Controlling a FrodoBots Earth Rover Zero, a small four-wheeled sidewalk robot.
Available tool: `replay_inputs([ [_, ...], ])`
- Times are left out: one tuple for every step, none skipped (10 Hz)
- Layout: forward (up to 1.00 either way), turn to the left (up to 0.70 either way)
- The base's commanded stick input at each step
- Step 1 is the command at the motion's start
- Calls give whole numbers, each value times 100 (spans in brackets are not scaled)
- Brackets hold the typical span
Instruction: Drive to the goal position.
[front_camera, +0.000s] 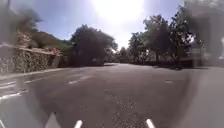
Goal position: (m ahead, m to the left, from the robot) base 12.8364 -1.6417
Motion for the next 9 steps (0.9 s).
replay_inputs([
  [85, 0],
  [85, 0],
  [85, 0],
  [85, 0],
  [85, 0],
  [85, 0],
  [85, 0],
  [85, 0],
  [85, 0],
])
